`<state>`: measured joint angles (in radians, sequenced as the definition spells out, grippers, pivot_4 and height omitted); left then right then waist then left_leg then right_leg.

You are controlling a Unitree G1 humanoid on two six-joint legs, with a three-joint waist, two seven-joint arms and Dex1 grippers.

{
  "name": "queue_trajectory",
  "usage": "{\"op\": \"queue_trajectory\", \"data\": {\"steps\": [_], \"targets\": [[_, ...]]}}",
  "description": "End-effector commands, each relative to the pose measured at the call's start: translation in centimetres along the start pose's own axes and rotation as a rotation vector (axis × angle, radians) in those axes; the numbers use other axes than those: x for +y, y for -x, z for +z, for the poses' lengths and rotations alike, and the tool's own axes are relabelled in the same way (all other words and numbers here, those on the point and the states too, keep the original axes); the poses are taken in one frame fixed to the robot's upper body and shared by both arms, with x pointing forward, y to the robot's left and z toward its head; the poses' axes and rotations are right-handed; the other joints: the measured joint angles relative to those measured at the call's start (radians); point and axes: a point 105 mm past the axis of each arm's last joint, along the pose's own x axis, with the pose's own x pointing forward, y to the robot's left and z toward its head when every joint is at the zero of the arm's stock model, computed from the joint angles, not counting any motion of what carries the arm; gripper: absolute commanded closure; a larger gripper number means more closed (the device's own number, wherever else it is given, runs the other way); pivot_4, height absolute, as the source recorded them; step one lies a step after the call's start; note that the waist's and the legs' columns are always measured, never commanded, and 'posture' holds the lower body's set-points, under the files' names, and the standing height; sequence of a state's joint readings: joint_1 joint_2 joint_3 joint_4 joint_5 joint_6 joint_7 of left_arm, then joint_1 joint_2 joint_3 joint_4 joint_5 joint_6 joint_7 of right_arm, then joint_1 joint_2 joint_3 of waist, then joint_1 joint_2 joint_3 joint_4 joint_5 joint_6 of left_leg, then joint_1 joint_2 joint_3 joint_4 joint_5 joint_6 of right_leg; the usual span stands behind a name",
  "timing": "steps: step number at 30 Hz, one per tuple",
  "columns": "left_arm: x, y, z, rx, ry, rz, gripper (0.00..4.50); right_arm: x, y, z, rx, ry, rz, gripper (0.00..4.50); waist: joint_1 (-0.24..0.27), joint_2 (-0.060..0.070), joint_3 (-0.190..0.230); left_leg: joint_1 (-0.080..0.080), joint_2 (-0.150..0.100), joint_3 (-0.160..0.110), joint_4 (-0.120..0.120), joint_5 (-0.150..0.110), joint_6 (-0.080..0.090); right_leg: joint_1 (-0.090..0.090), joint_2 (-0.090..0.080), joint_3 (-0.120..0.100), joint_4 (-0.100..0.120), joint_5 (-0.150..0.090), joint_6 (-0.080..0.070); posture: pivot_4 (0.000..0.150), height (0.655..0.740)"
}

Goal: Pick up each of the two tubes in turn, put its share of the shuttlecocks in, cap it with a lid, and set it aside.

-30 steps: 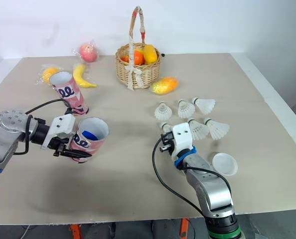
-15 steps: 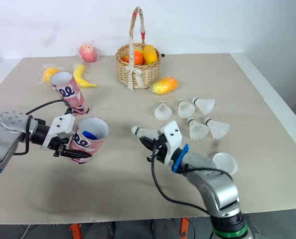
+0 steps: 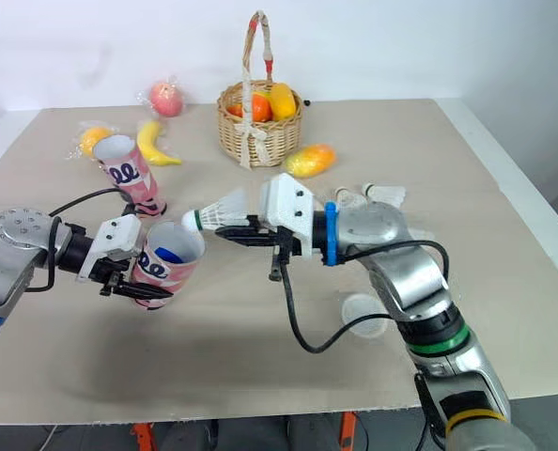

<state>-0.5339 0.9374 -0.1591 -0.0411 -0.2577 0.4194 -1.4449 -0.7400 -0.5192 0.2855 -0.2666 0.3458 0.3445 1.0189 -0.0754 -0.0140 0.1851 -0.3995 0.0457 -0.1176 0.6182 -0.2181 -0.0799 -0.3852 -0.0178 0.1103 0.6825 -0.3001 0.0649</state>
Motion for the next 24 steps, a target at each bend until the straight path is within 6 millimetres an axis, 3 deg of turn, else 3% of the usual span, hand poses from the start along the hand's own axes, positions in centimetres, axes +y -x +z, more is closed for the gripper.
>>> {"op": "queue_trajectory", "data": {"steps": [1,10,14,20,24], "targets": [[-0.2,0.0,-0.7,0.019,0.029,-0.017,1.83,0.1,-0.7,1.1,-0.023,0.093,0.082,4.43,0.000,0.000,0.000,0.000,0.000,0.000,0.000,0.000,0.000,0.000,0.000,0.000,0.000,0.000,0.000,0.150,0.7400],[-0.3,0.1,-1.4,0.023,0.039,-0.015,1.83,0.6,-2.8,1.4,-0.033,0.155,0.236,4.43,-0.001,0.001,0.000,0.000,0.000,0.000,0.000,0.000,0.000,0.000,0.000,-0.001,0.002,0.001,-0.002,0.150,0.7400],[-0.4,0.1,-1.6,0.023,0.041,-0.014,1.83,0.1,-3.2,2.0,-0.049,0.175,0.249,3.08,-0.001,0.001,0.000,0.000,0.000,0.000,0.000,0.000,0.000,0.000,0.000,-0.001,0.002,0.001,-0.002,0.150,0.7400],[-0.4,0.0,-1.7,0.019,0.040,-0.015,1.83,-0.1,-2.8,2.5,-0.065,0.169,0.263,0.10,-0.001,0.001,0.000,0.000,0.001,0.000,0.000,0.000,0.000,0.000,0.000,-0.001,0.002,0.001,-0.002,0.150,0.7400],[-0.4,-0.1,-1.6,0.016,0.038,-0.017,1.83,-1.1,-0.8,2.8,-0.089,0.053,0.212,0.03,-0.001,0.001,0.000,0.000,0.001,-0.001,0.000,0.000,0.000,0.000,0.000,-0.001,0.002,0.002,-0.002,0.150,0.7400]]}}
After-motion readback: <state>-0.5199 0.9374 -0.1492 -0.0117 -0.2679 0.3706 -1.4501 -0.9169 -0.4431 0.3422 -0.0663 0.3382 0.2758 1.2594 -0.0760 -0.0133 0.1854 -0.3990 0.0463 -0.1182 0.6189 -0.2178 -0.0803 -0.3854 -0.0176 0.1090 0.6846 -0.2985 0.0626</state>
